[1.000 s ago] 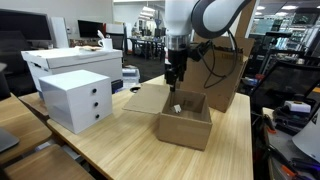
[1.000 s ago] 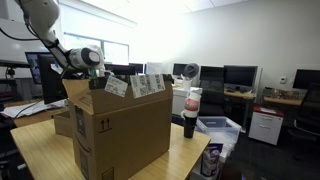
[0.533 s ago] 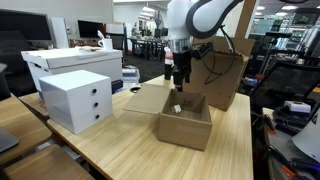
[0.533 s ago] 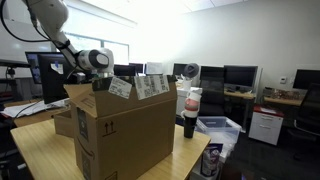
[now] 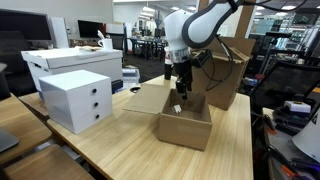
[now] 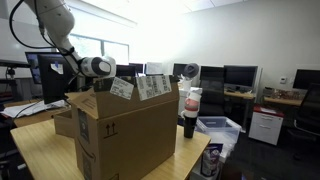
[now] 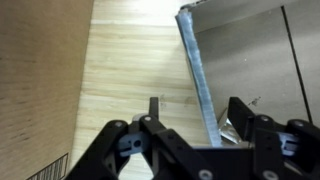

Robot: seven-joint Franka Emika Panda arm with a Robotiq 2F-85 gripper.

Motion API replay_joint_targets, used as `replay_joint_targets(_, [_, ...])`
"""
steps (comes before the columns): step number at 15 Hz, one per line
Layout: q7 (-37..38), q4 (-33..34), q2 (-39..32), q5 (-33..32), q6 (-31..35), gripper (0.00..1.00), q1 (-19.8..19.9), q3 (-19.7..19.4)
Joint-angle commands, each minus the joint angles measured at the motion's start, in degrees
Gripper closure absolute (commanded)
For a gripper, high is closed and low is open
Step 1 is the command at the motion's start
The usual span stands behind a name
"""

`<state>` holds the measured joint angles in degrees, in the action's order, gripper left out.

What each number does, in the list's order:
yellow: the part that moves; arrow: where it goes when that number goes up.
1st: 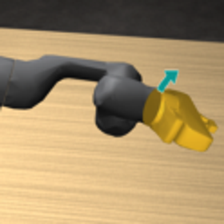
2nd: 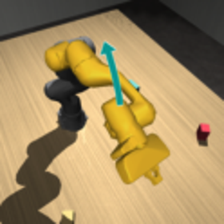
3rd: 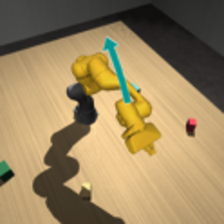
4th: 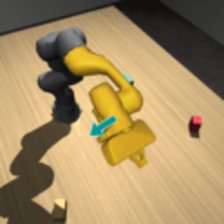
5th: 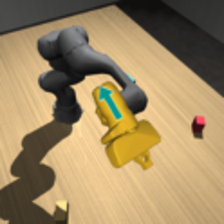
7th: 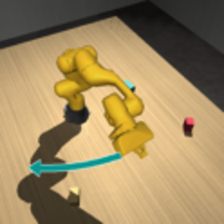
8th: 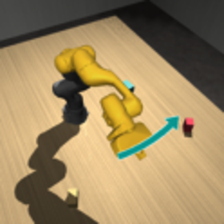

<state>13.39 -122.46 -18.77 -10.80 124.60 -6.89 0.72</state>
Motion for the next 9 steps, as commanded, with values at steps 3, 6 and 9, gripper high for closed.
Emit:
replay_joint_targets(3, [-2.06,2.16,-1.23,0.81,-2.82,0.69,0.11,0.76])
replay_joint_targets(6, [-1.64,2.46,-1.11,0.59,-3.68,0.87,-0.25,1.1])
replay_joint_targets(9, [2.0,1.28,0.42,-3.18,-1.12,0.96,-1.98,0.59])
